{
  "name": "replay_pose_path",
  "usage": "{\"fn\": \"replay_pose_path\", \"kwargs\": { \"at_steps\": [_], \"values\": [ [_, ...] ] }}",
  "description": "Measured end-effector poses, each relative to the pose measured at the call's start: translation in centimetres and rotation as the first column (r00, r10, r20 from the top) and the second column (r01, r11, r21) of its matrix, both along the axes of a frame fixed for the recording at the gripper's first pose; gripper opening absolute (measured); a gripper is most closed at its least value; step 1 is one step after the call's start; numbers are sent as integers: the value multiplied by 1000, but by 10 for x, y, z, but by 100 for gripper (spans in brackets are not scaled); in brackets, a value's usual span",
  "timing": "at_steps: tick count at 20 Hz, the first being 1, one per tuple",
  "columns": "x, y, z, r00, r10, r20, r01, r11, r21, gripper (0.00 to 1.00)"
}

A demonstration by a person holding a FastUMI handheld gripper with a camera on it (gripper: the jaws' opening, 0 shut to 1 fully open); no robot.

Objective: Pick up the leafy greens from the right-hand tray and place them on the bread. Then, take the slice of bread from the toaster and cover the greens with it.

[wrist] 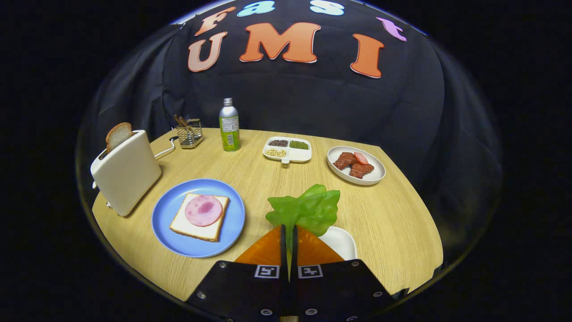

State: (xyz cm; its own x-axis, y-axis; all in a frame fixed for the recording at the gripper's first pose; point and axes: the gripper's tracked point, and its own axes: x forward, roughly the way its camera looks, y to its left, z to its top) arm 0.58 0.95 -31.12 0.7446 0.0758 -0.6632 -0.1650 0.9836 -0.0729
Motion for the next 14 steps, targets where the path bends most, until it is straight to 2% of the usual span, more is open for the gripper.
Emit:
{"fn": "replay_pose_path", "kwargs": {
  "at_steps": [14],
  "values": [
    [-13, 116, 7, 993, 121, -12, -120, 992, 24, 1]
  ]
}}
